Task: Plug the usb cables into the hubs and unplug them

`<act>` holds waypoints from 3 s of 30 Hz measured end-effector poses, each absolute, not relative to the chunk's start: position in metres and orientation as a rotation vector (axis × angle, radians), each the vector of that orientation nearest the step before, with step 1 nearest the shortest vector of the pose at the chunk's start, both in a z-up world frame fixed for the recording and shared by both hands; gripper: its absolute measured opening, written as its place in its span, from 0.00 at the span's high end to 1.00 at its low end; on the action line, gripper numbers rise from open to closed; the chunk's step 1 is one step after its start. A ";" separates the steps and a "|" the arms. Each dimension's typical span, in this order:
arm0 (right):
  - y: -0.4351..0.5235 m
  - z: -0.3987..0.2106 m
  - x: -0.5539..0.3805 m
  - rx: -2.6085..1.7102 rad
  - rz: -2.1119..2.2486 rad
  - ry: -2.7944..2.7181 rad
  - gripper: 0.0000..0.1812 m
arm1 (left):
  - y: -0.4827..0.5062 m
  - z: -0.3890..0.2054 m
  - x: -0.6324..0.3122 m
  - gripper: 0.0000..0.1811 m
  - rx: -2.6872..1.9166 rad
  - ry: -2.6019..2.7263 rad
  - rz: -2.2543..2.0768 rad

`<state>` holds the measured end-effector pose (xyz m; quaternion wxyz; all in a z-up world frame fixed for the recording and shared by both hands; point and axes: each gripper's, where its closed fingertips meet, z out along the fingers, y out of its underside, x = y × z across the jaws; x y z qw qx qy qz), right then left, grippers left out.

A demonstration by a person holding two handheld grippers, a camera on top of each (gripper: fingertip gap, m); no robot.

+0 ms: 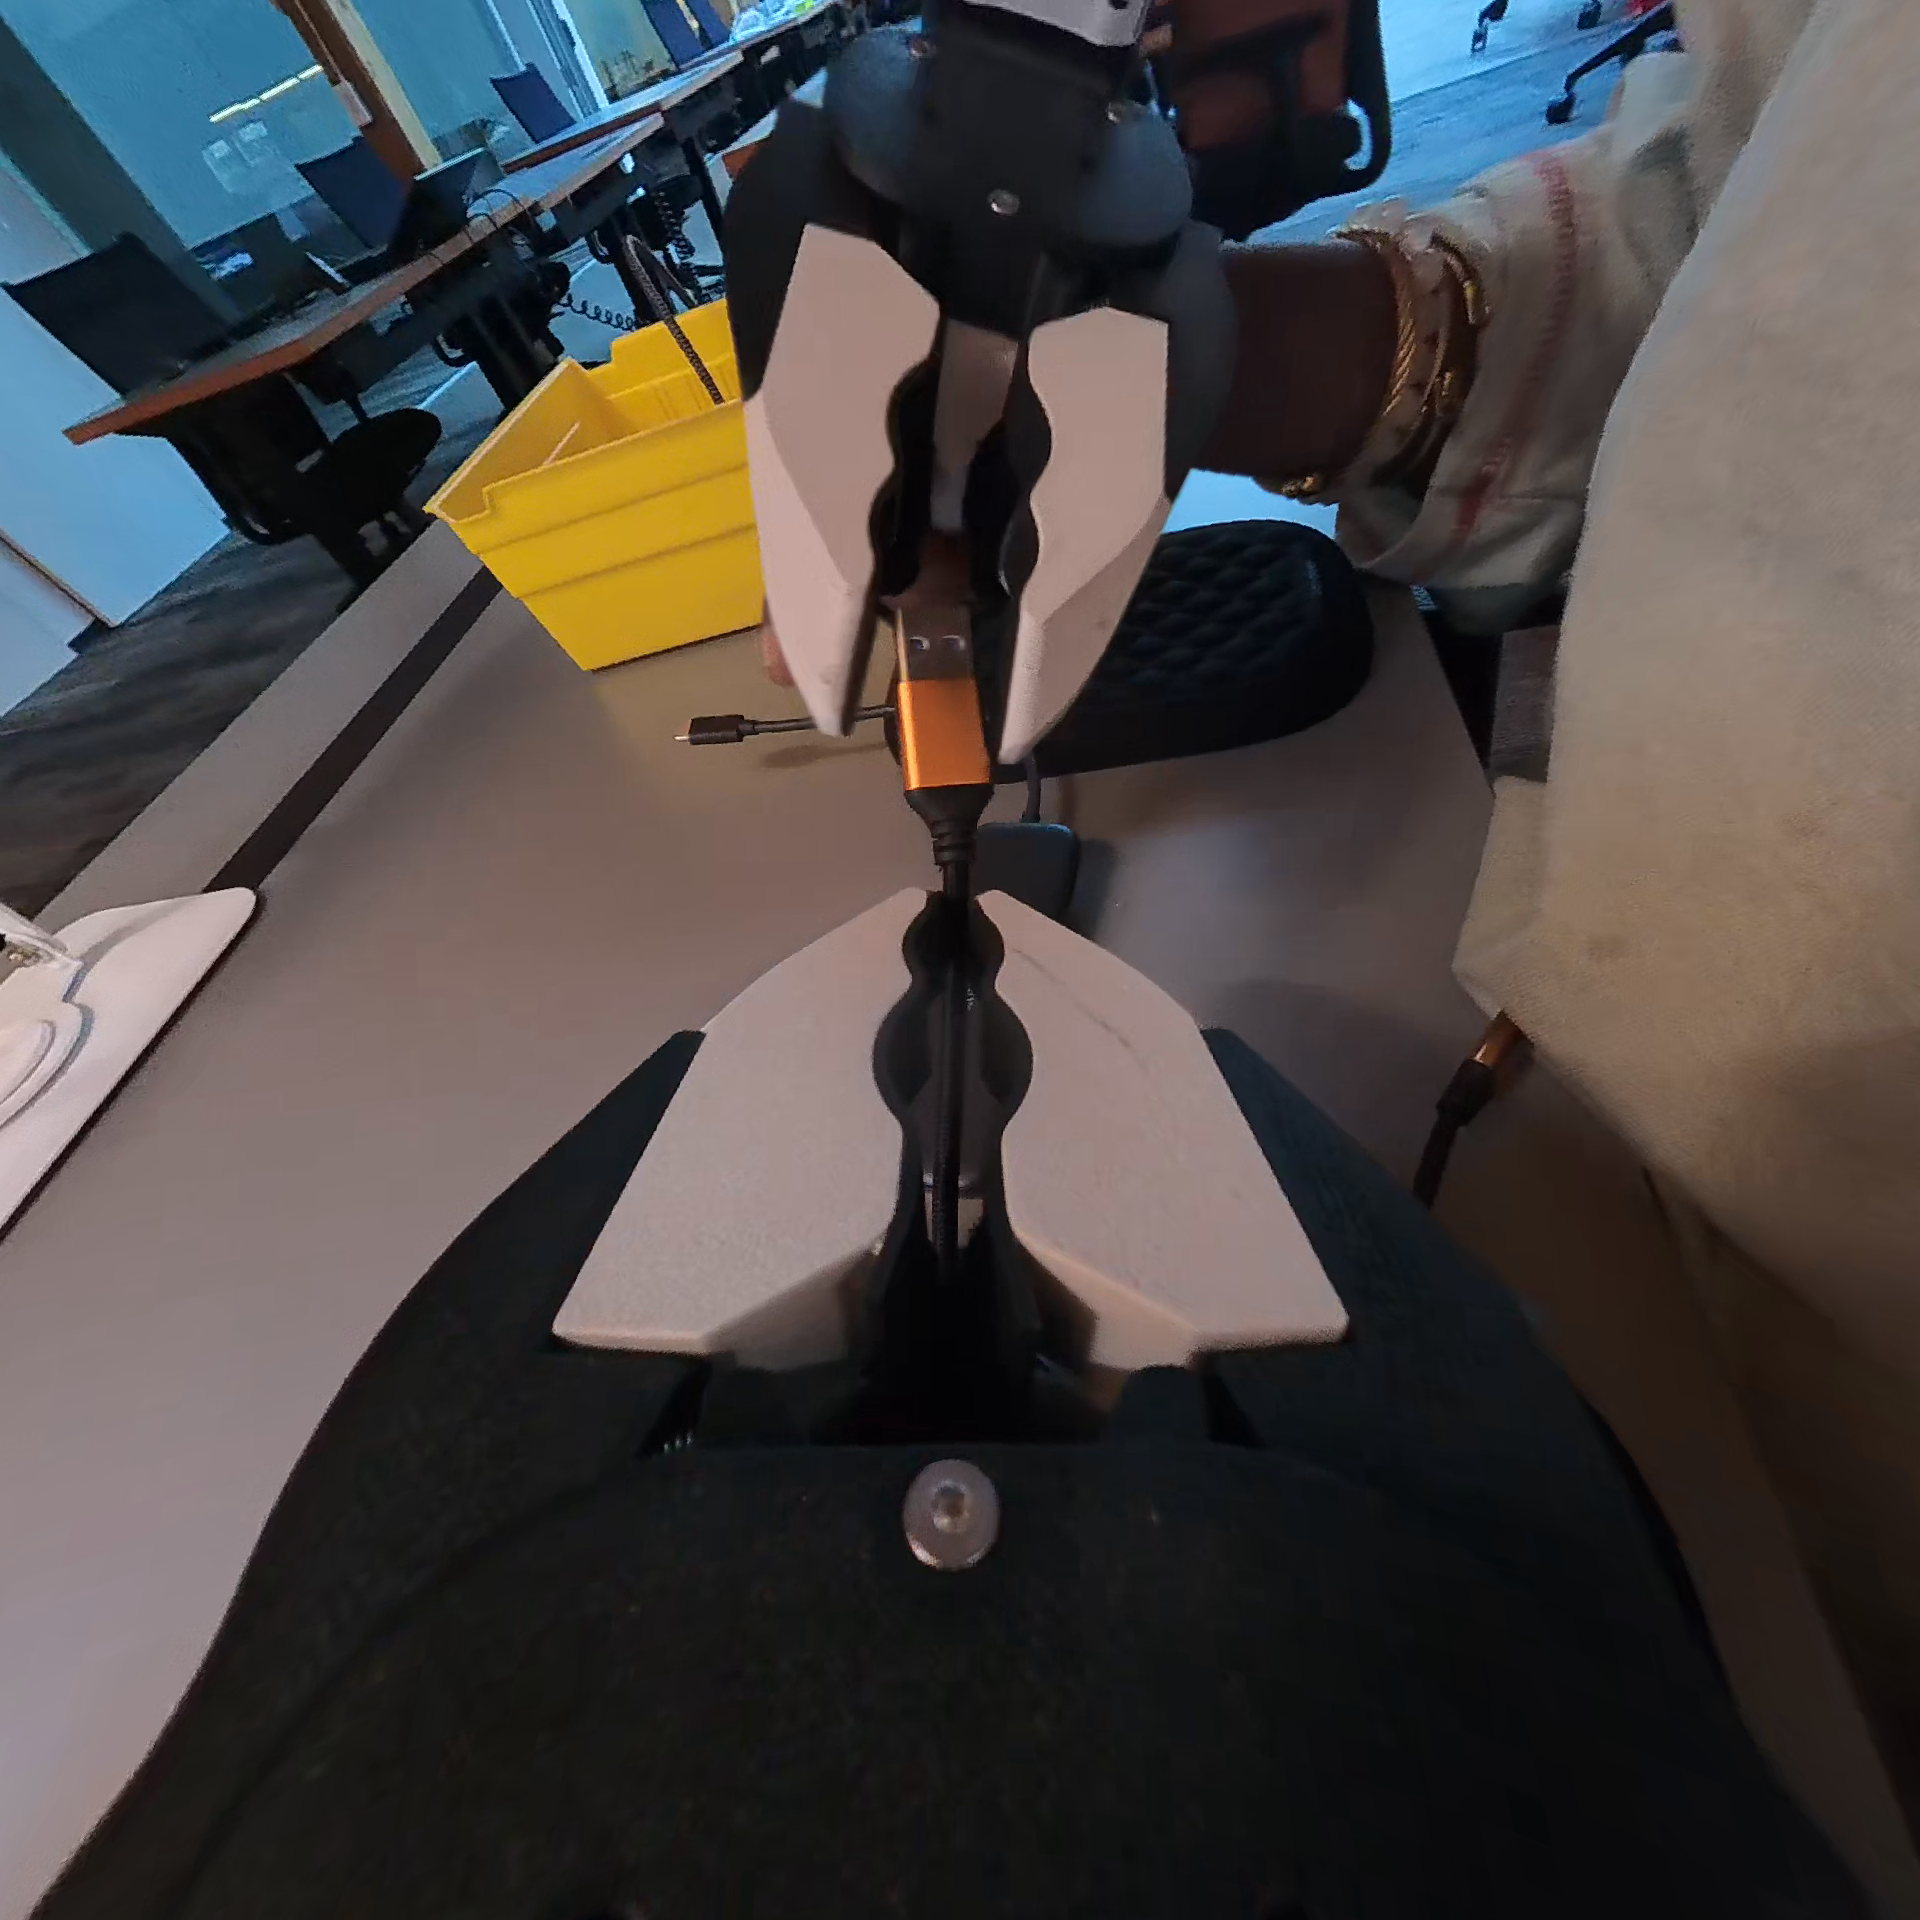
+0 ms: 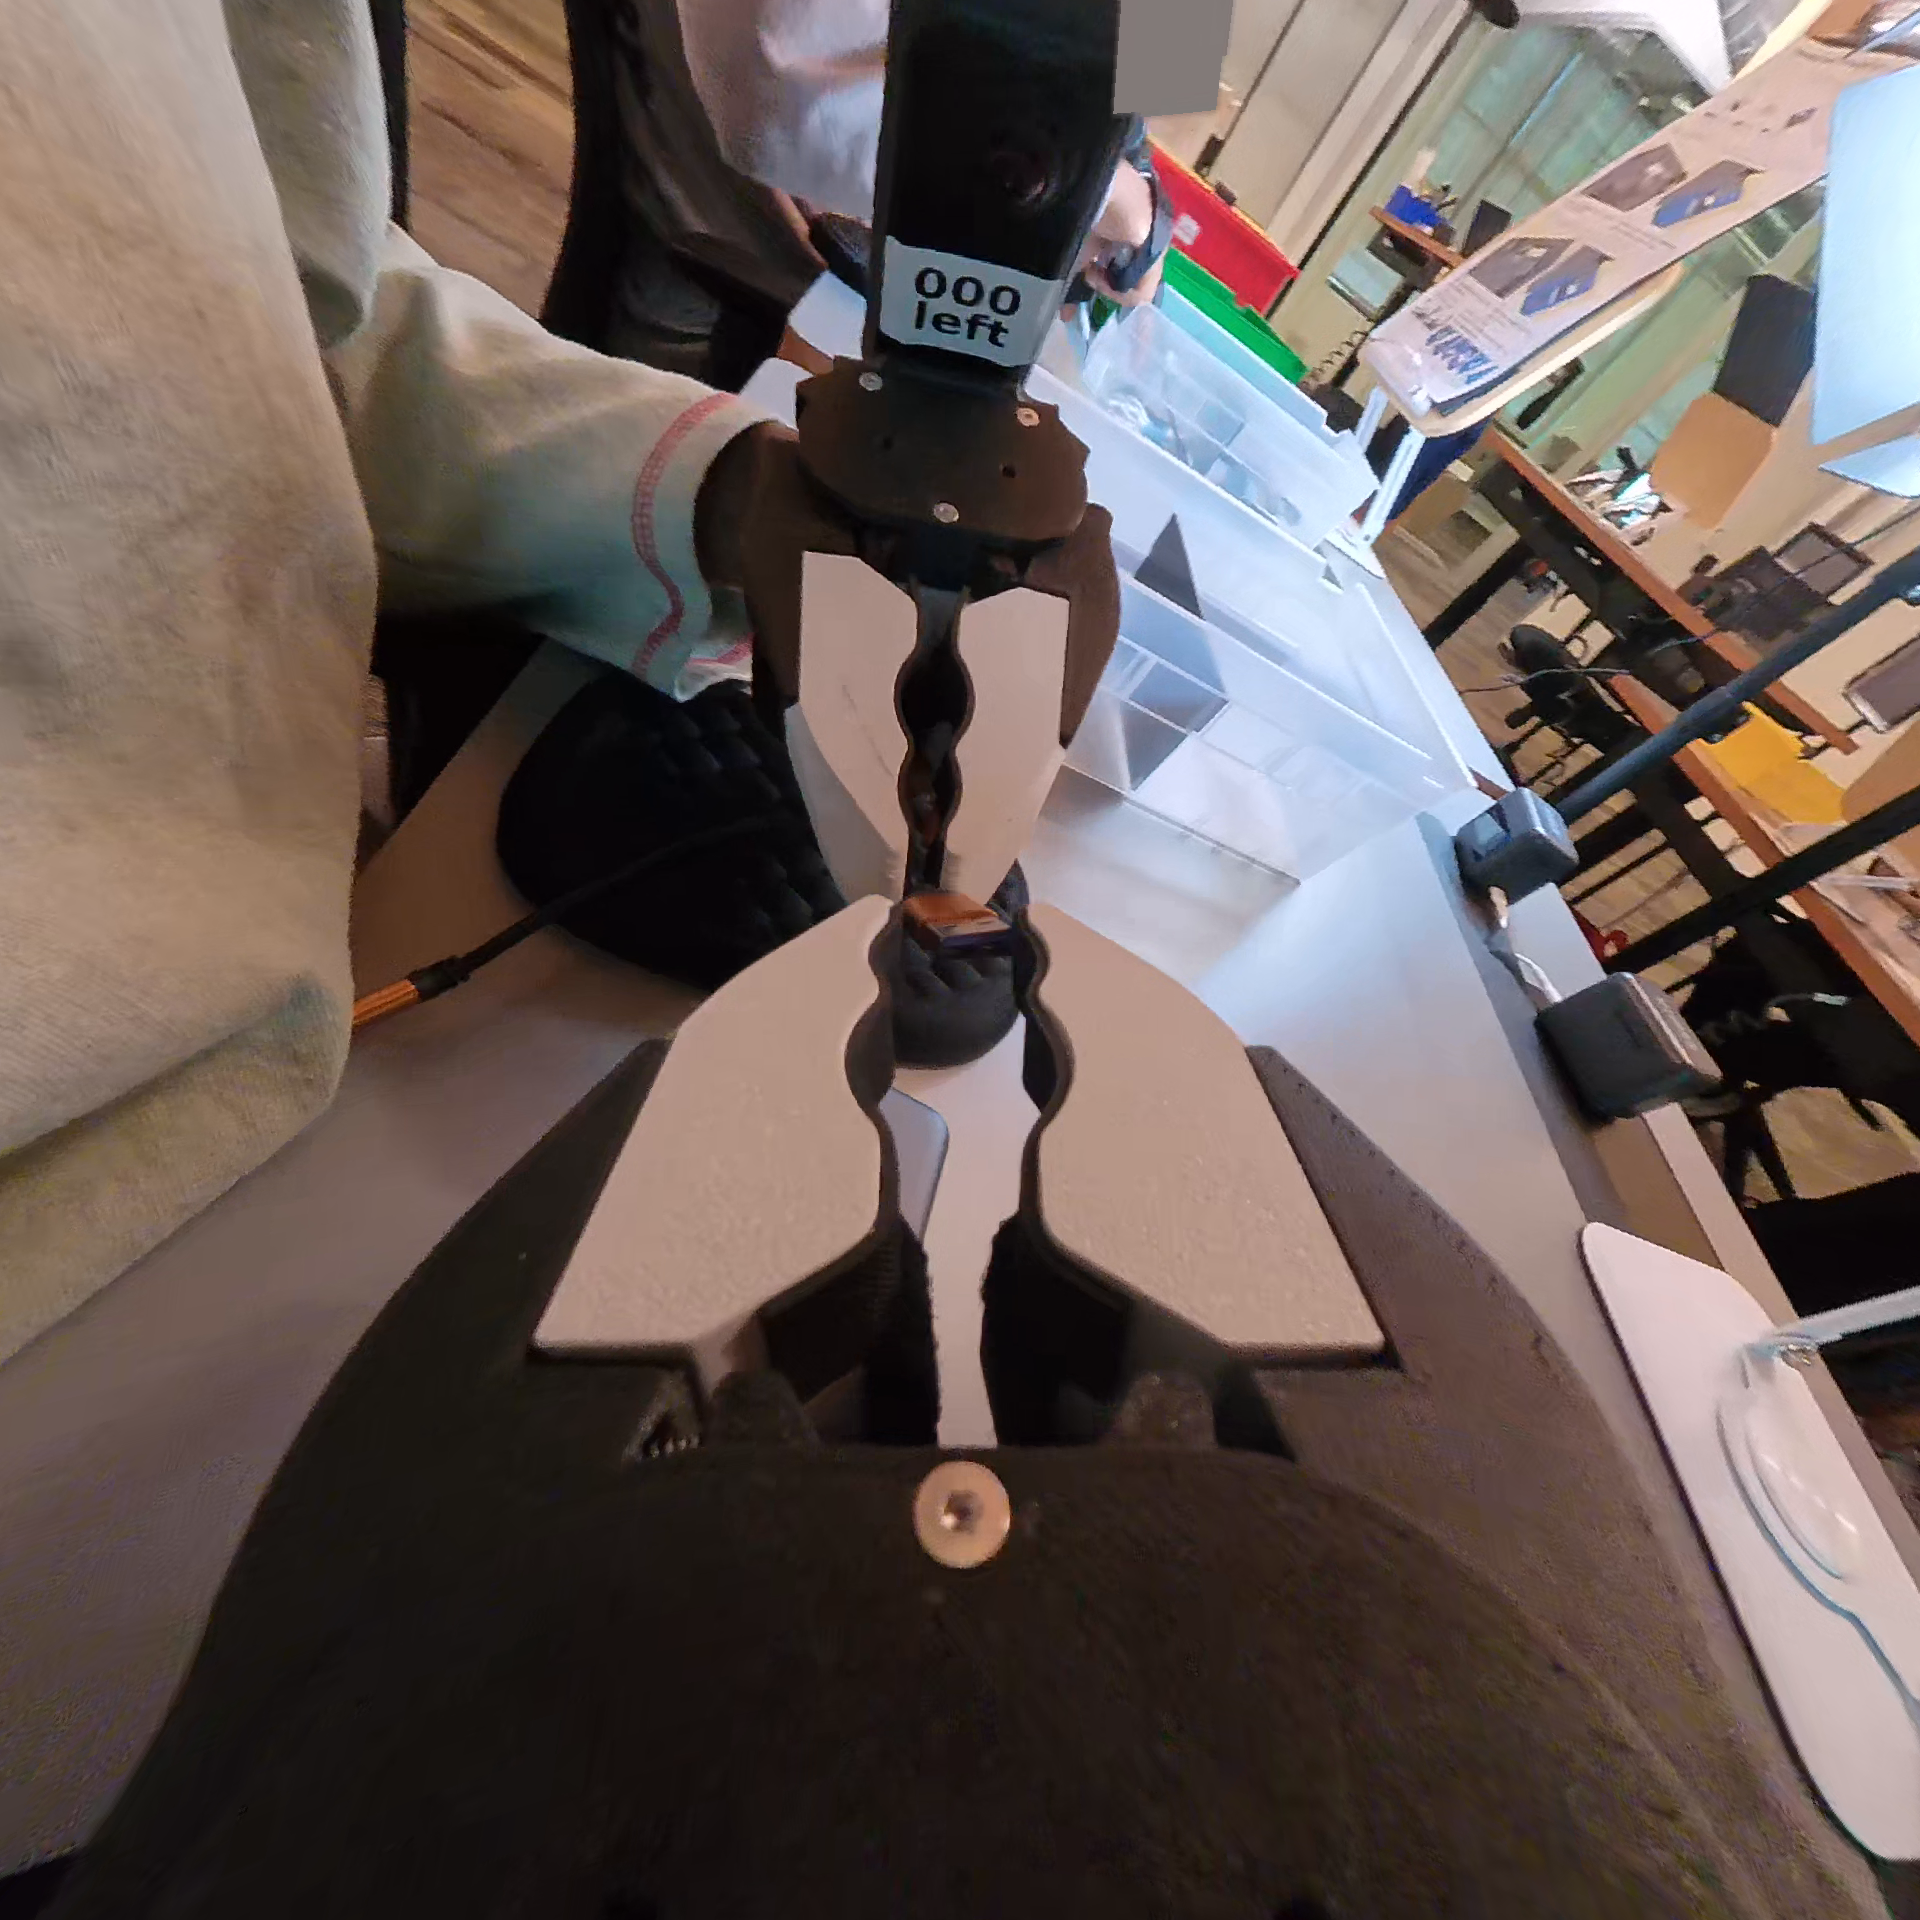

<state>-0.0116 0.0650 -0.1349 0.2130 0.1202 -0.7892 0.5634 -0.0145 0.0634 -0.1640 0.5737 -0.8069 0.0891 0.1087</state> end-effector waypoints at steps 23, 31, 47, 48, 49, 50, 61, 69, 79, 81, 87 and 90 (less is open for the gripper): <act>0.068 -0.132 -0.017 0.057 1.889 -2.231 0.91 | 0.069 -0.146 -0.022 0.94 -1.817 0.306 0.539; 0.070 -0.129 -0.014 0.045 1.945 -2.217 0.92 | 0.068 -0.145 -0.018 0.97 -1.777 0.288 0.470; 0.143 -0.212 -0.017 -0.143 1.210 -2.491 0.73 | 0.048 -0.158 -0.037 0.97 -1.828 0.135 0.499; 0.144 -0.221 -0.019 -0.037 1.121 -2.466 0.73 | 0.048 -0.159 -0.037 0.97 -1.834 0.131 0.498; 0.144 -0.229 -0.020 0.076 1.030 -2.438 0.74 | 0.048 -0.161 -0.037 0.97 -1.843 0.129 0.497; 0.145 -0.235 -0.020 0.176 0.955 -2.412 0.74 | 0.047 -0.163 -0.037 0.97 -1.856 0.126 0.495; 0.127 -0.247 -0.029 0.536 0.799 -2.259 0.89 | 0.044 -0.165 -0.036 0.97 -1.808 0.024 0.379; 0.121 -0.180 -0.047 0.112 1.136 -2.174 0.94 | 0.028 -0.149 -0.046 0.97 -1.712 -0.165 0.320; 0.138 -0.148 -0.060 -0.159 1.214 -2.028 0.94 | 0.037 -0.157 -0.046 0.97 -1.801 -0.208 0.344; 0.138 -0.146 -0.058 -0.154 1.214 -2.022 0.94 | 0.040 -0.159 -0.044 0.97 -1.816 -0.198 0.339; 0.139 -0.139 -0.053 -0.136 1.226 -1.989 0.94 | 0.044 -0.161 -0.045 0.97 -1.825 -0.213 0.317; 0.138 -0.137 -0.051 -0.073 1.132 -1.967 0.94 | 0.047 -0.158 -0.043 0.97 -1.796 -0.204 0.291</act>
